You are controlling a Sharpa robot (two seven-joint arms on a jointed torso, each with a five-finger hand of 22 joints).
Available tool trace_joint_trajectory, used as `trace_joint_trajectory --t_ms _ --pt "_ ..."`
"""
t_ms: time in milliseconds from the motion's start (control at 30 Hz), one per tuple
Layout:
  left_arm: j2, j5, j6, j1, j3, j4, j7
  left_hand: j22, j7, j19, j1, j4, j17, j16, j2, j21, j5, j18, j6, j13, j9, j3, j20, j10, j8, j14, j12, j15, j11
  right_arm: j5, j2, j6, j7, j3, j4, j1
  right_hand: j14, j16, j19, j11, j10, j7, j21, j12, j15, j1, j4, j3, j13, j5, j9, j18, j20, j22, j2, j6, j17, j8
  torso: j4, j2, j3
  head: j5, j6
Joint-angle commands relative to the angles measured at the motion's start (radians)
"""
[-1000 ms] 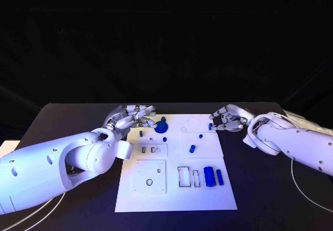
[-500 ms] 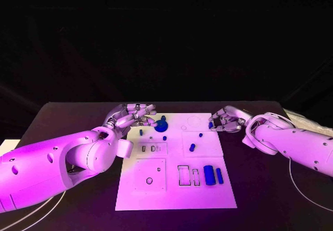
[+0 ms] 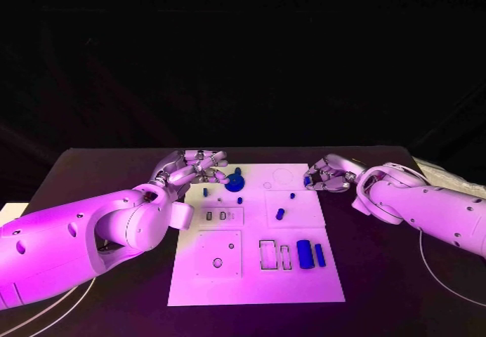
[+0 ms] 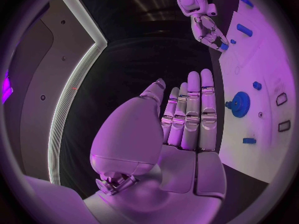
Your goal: Assemble the parts on the task board
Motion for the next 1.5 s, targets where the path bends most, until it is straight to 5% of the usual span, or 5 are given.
trace_joint_trajectory --t_ms 33,433,733,1100,1500 --pt "0.002 -0.006 0.021 0.000 0.000 0.000 0.005 -0.001 0.001 -0.005 0.004 0.000 -0.001 -0.005 -0.001 -0.007 -0.005 0.015 0.002 -0.001 -0.001 0.006 0.001 0.006 -0.001 -0.001 -0.003 -0.002 0.001 -0.007 0.004 0.014 -0.010 0.000 -0.005 -0.001 0.080 0.002 0.002 -0.006 0.007 -0.004 -0.001 0.006 -0.010 0.003 -0.002 0.009 0.004 -0.007 0.004 -0.010 -0.010 0.003 0.013 0.019 0.149 0.009 0.0006 -0.001 -0.0004 -0.003 -0.001" --pt "0.002 -0.006 0.022 0.000 0.000 -0.001 0.002 -0.001 0.001 -0.005 0.004 0.000 -0.001 -0.005 -0.001 -0.007 -0.005 0.015 0.002 -0.001 -0.001 0.006 0.001 0.006 -0.001 -0.001 -0.003 -0.002 0.001 0.029 0.015 -0.004 -0.033 0.000 -0.015 -0.001 0.081 0.005 0.008 -0.024 0.021 -0.025 0.004 0.024 -0.025 0.003 -0.005 0.027 0.020 -0.006 0.014 -0.012 -0.023 0.012 0.033 0.073 0.156 0.031 0.0005 0.000 -0.0003 -0.003 -0.003" --pt "0.001 -0.006 0.020 0.000 0.001 -0.002 0.001 -0.001 0.001 -0.005 0.005 -0.001 -0.001 -0.009 -0.001 -0.008 -0.005 0.016 0.002 -0.001 -0.001 0.008 0.001 0.006 -0.002 0.001 -0.006 -0.002 0.001 0.094 0.010 -0.082 -0.064 0.000 0.004 0.001 0.082 0.005 0.011 -0.032 0.035 -0.034 0.007 0.041 -0.032 0.006 -0.009 0.046 0.035 -0.005 0.018 -0.013 -0.031 0.016 0.055 0.089 0.156 0.037 -0.0004 -0.001 0.0002 -0.008 -0.003" --pt "-0.001 -0.006 0.021 0.001 0.001 -0.018 0.000 -0.001 0.002 -0.004 0.006 -0.002 -0.001 -0.011 -0.002 -0.008 -0.005 0.016 0.001 -0.002 -0.002 0.008 0.001 0.006 -0.003 0.002 -0.007 -0.001 0.001 0.169 -0.021 -0.175 -0.197 0.001 0.181 0.036 0.080 0.001 0.011 -0.032 0.031 -0.032 0.006 0.032 -0.034 0.011 -0.018 0.062 0.030 -0.003 0.018 -0.013 -0.034 0.014 0.062 0.082 0.149 0.032 -0.0023 -0.005 -0.0022 -0.009 0.000" --pt "-0.002 0.013 0.020 0.001 0.001 -0.045 0.000 -0.002 0.001 -0.004 0.011 -0.006 -0.002 -0.017 0.001 -0.010 -0.004 0.016 0.002 -0.002 -0.001 0.014 0.001 0.007 -0.004 0.004 -0.010 -0.002 0.001 0.013 0.043 -0.141 -0.348 -0.007 0.320 0.039 0.079 -0.002 0.010 -0.030 0.028 -0.030 0.005 0.027 -0.033 0.009 -0.020 0.066 0.026 -0.002 0.018 -0.012 -0.034 0.011 0.061 0.078 0.144 0.029 0.0063 -0.012 -0.0090 0.009 -0.014"
